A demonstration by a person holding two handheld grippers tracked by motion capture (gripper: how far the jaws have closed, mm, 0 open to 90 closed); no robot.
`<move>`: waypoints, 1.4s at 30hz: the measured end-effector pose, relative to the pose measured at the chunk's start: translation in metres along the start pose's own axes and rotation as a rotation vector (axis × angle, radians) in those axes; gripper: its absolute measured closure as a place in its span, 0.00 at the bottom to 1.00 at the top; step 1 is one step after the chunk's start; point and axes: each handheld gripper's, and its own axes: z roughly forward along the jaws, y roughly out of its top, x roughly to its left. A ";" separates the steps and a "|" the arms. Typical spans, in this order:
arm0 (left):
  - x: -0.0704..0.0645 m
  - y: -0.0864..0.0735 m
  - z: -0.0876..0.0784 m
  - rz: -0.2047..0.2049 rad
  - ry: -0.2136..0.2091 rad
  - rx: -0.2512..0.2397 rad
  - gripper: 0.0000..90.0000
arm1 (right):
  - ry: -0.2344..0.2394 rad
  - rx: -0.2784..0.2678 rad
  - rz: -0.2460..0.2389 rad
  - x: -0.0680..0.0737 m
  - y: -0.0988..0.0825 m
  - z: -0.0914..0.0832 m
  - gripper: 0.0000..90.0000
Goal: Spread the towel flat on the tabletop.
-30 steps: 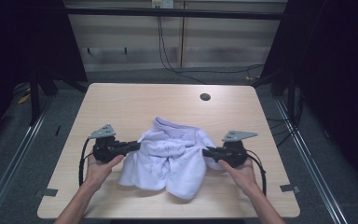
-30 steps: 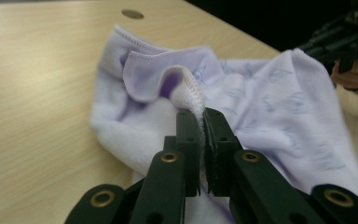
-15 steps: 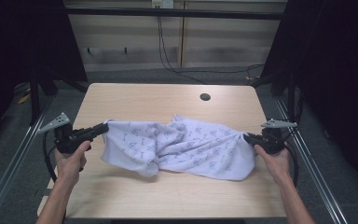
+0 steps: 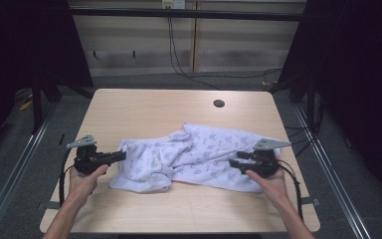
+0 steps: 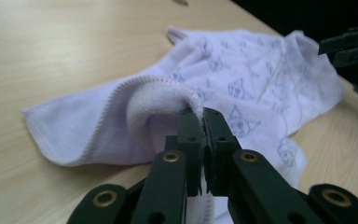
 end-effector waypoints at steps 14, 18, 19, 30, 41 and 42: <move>0.004 -0.004 0.003 -0.019 -0.038 0.009 0.96 | 0.310 0.090 -0.101 0.100 0.023 0.118 0.51; 0.002 -0.006 0.005 -0.011 -0.048 0.018 0.96 | 0.326 0.107 -0.124 0.115 0.025 0.141 0.49; 0.001 -0.007 0.005 -0.007 -0.052 0.017 0.94 | 0.318 0.123 -0.140 0.123 0.024 0.152 0.74; 0.002 -0.003 -0.006 -0.034 -0.046 -0.067 0.71 | 0.259 0.224 -0.140 0.087 -0.012 0.079 0.92; -0.009 -0.001 0.041 0.029 0.017 0.063 0.64 | 0.123 0.250 -0.073 0.030 -0.044 0.015 0.89; -0.009 -0.002 0.048 0.048 0.024 0.093 0.64 | 0.123 0.250 -0.073 0.030 -0.044 0.015 0.89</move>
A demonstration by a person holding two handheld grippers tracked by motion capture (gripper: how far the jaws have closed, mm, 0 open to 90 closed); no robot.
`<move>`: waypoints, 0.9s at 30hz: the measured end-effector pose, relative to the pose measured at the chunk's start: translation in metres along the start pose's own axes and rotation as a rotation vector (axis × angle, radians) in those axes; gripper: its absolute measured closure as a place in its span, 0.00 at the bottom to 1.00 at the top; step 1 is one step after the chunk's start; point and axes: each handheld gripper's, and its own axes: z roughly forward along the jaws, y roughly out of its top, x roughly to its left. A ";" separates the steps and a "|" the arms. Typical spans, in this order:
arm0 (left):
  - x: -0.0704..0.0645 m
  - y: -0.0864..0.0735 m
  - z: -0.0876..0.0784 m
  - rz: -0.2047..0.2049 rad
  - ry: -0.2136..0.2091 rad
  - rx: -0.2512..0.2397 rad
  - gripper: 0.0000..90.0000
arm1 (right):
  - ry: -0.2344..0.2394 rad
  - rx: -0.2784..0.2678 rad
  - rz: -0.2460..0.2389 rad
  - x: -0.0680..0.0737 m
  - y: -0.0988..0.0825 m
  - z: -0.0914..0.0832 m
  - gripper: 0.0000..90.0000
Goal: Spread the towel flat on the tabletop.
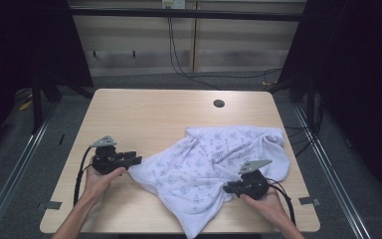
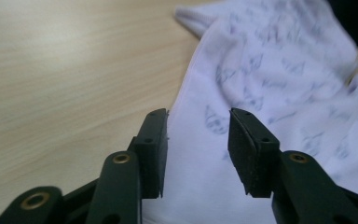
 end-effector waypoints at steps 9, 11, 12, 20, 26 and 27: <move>-0.011 -0.002 0.035 0.096 -0.009 0.143 0.67 | -0.071 -0.038 0.067 -0.047 0.014 0.008 0.89; -0.015 -0.004 0.038 0.139 0.005 0.172 0.71 | -0.080 -0.042 0.075 -0.049 0.016 0.009 0.89; -0.018 -0.004 0.038 0.156 0.025 0.182 0.78 | -0.084 -0.047 0.081 -0.056 0.019 0.011 0.89; -0.028 -0.016 0.027 0.103 -0.103 0.217 0.95 | -0.155 -0.073 0.112 -0.085 0.038 0.025 0.87; -0.042 -0.032 0.004 0.076 -0.152 0.205 0.95 | -0.179 -0.079 0.088 -0.070 0.040 0.009 0.72; -0.045 -0.034 -0.003 0.071 -0.166 0.192 0.95 | -0.174 -0.096 0.091 -0.066 0.036 0.002 0.69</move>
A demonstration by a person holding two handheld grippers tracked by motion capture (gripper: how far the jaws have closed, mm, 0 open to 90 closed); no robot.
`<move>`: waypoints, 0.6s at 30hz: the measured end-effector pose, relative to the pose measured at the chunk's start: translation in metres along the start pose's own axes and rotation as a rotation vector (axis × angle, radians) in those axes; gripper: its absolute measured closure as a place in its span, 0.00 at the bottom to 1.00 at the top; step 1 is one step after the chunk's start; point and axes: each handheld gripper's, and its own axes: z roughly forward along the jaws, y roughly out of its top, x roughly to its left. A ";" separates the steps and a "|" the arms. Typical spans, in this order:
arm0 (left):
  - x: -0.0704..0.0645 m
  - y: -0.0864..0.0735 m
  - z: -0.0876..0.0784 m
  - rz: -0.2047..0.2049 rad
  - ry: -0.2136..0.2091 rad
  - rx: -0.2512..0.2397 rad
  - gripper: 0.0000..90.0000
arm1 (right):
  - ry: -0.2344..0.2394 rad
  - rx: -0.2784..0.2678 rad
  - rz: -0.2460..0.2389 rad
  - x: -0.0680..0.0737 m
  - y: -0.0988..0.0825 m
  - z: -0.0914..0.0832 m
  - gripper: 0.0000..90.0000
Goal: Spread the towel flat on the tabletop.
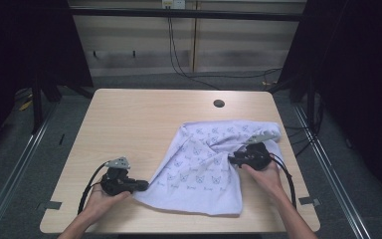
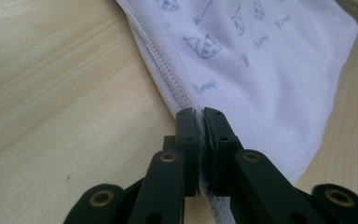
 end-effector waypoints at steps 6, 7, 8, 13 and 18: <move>-0.011 -0.004 -0.003 0.015 -0.037 0.004 0.95 | 0.067 -0.067 0.012 0.030 -0.030 -0.046 0.62; -0.013 -0.004 -0.001 0.011 -0.045 0.005 0.95 | 0.078 -0.060 -0.004 0.035 -0.035 -0.051 0.62; -0.013 -0.004 -0.001 0.011 -0.045 0.005 0.95 | 0.078 -0.054 -0.013 0.040 -0.040 -0.053 0.62; -0.013 -0.002 -0.003 0.010 -0.059 -0.012 0.95 | 0.092 -0.003 -0.012 0.042 -0.050 -0.043 0.64; -0.015 0.001 -0.020 -0.007 -0.074 -0.117 0.95 | 0.170 -0.038 0.017 0.043 -0.042 -0.052 0.99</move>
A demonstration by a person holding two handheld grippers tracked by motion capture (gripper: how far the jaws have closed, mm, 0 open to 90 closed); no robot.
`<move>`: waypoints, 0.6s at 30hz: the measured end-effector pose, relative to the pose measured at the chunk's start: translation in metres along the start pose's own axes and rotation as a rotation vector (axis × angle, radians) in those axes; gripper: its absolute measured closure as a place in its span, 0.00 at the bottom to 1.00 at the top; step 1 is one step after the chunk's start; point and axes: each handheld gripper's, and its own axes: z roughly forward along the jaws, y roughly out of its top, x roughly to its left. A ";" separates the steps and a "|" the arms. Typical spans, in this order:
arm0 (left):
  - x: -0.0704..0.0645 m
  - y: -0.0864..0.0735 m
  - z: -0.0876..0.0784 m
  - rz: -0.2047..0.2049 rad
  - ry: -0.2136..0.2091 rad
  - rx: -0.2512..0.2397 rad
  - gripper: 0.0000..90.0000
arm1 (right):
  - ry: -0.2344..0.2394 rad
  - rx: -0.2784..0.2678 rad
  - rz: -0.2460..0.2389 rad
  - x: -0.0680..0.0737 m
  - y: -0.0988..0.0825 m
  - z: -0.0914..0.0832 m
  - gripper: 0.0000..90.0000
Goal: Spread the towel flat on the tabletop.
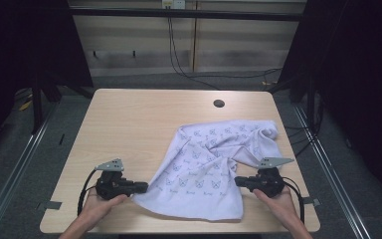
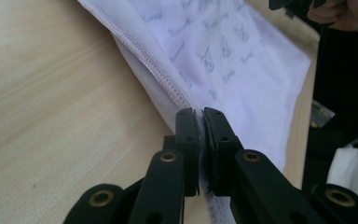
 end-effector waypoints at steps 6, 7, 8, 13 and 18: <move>-0.011 -0.006 -0.017 0.016 0.000 -0.037 0.95 | -0.030 -0.067 -0.030 0.017 0.003 -0.036 0.88; -0.011 -0.007 -0.016 0.020 0.015 -0.021 0.95 | -0.043 -0.061 -0.020 0.014 0.002 -0.033 0.81; -0.010 -0.008 -0.015 0.012 0.020 -0.012 0.95 | -0.037 -0.042 -0.011 0.010 0.001 -0.026 0.76; -0.004 -0.006 -0.012 -0.002 0.026 -0.001 0.86 | -0.022 0.062 0.008 -0.004 -0.007 0.014 0.66; 0.016 0.007 0.003 -0.006 0.055 0.006 0.72 | 0.012 0.070 0.012 -0.005 -0.008 0.024 0.64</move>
